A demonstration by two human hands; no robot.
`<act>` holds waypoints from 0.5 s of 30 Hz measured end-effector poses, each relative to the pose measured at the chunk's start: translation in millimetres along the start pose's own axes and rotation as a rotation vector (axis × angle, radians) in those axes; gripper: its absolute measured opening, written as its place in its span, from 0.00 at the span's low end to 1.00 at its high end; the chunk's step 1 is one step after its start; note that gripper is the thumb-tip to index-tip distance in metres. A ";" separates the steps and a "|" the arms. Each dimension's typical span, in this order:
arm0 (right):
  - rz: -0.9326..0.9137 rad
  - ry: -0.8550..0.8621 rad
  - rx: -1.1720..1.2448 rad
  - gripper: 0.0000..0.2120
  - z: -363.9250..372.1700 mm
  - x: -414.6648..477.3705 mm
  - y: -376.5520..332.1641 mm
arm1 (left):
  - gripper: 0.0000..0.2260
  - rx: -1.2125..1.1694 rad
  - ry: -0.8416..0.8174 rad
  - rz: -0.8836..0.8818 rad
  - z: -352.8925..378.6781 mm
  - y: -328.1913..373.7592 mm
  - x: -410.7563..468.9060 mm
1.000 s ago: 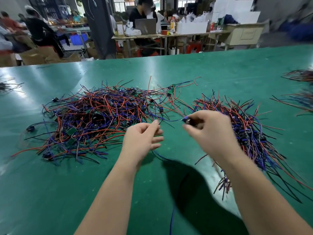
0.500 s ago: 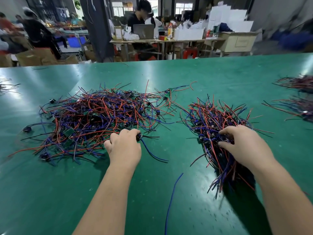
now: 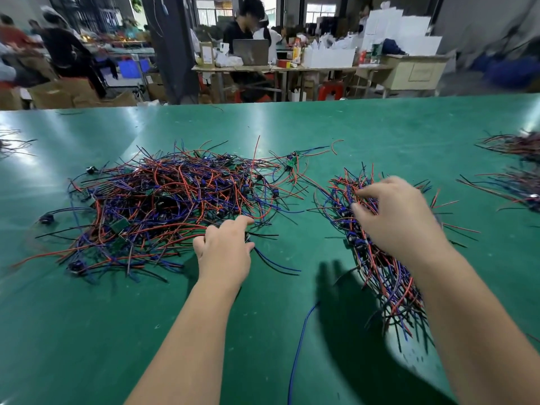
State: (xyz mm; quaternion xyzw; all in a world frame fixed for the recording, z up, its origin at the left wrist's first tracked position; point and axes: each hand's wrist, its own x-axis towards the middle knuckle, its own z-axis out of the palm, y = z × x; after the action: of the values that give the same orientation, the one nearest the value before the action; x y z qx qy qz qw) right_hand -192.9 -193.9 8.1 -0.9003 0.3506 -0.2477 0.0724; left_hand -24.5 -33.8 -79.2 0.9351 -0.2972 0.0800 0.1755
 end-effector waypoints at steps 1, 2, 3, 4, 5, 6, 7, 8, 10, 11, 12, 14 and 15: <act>-0.087 -0.031 0.057 0.14 3.3 -0.2 -13.4 | 0.18 -0.010 -0.006 0.016 0.6 0.1 0.3; -0.174 -0.093 0.092 0.13 8.8 -0.7 -26.3 | 0.21 -0.025 -0.010 0.022 1.4 0.2 0.6; -0.258 -0.179 0.107 0.14 16.6 -2.2 -38.6 | 0.24 -0.034 -0.008 0.018 2.3 -0.5 1.0; -0.335 -0.270 0.102 0.15 26.3 -5.1 -48.7 | 0.25 -0.035 -0.001 0.007 2.5 -1.7 1.3; -0.391 -0.351 0.091 0.16 37.0 -9.4 -56.4 | 0.24 -0.027 0.014 -0.009 2.5 -3.5 1.7; -0.417 -0.416 0.077 0.17 47.6 -15.0 -61.4 | 0.22 -0.020 0.032 -0.032 2.5 -5.6 1.7; -0.424 -0.458 0.070 0.18 56.9 -20.7 -64.2 | 0.19 -0.007 0.050 -0.057 2.4 -7.4 1.7; -0.424 -0.483 0.075 0.17 65.0 -25.8 -65.2 | 0.15 0.011 0.066 -0.079 1.4 -8.4 1.3; -0.414 -0.505 0.146 0.14 76.1 -33.0 -65.3 | 0.07 0.045 0.083 -0.102 -2.2 -8.4 0.8; -0.391 -0.493 0.205 0.13 79.4 -34.0 -65.2 | 0.05 0.047 0.079 -0.104 -3.9 -7.5 0.7; -0.350 -0.463 0.262 0.12 81.8 -33.9 -64.8 | 0.04 0.038 0.069 -0.101 -4.7 -6.4 0.9; -0.235 -0.405 0.350 0.14 85.3 -33.9 -64.2 | 0.04 0.007 0.058 -0.093 -5.5 -4.4 0.5; -0.181 -0.387 0.382 0.14 86.7 -33.9 -63.5 | 0.05 -0.010 0.075 -0.092 -6.5 -3.8 0.5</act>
State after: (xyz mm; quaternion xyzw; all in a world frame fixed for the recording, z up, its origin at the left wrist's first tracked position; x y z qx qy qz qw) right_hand -133.4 -127.8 -61.2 -0.9285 0.1956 -0.1381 0.2839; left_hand -22.1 -28.7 -74.2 0.9432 -0.2477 0.1051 0.1948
